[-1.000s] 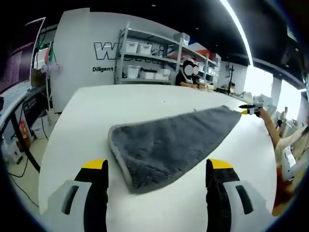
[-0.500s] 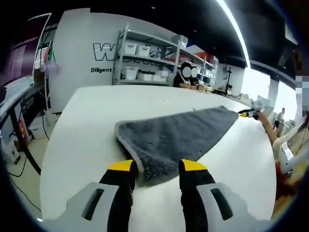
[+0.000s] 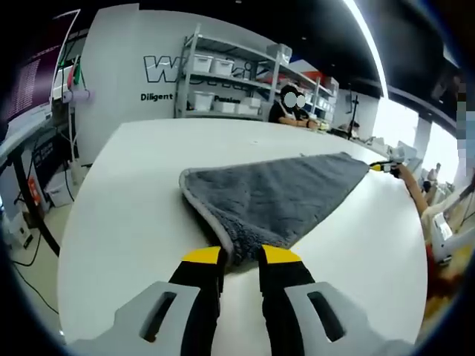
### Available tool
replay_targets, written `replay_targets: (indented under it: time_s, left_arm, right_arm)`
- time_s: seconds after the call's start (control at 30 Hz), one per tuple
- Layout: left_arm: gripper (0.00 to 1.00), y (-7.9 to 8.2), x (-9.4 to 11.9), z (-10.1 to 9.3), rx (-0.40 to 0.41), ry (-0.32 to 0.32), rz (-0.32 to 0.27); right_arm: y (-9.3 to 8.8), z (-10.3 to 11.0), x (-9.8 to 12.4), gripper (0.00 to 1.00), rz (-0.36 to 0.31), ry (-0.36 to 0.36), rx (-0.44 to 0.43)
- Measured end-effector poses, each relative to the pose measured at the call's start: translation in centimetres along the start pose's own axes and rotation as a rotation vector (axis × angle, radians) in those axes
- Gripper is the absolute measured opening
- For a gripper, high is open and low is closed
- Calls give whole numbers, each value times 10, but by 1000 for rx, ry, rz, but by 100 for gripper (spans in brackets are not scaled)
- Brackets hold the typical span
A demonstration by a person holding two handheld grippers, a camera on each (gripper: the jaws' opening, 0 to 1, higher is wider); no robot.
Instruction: Fold the towel on the table until its edges align and the towel forms a compact rectangular stack.
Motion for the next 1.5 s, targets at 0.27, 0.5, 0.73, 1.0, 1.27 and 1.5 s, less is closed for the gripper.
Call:
replay_targets:
  time_s: [0.27, 0.5, 0.73, 1.0, 1.27, 1.5]
  left_arm:
    - [4, -2, -1, -3, -23, -28, 11]
    - [2, 0, 2, 2, -39, -1, 17]
    - [2, -1, 7, 9, -30, 23, 20]
    - [9, -3, 7, -2, -69, 17, 31]
    - [42, 7, 15, -5, -132, 54, -17]
    - [73, 17, 22, -13, -149, 114, -65]
  right_arm:
    - [9, 2, 2, 3, -84, 21, 9]
    - [7, 2, 3, 0, -58, -50, 123]
    - [3, 0, 2, 0, -3, -105, 173]
    - [0, -6, 3, 4, 21, -109, 119]
    - [2, -19, 16, 34, -2, -157, 86]
    - [13, -21, 26, 35, -108, -133, -102]
Point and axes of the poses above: the point that each gripper's makers call its tool centre point, and the gripper's own axes: x roughly backward along the fingers, z roughly to its left, y roughly out of its top, the point moved 8 cm from there along x, roughly backward along the fingers, and after that the axes turned 1 degree about z, right-handed, at the moved point
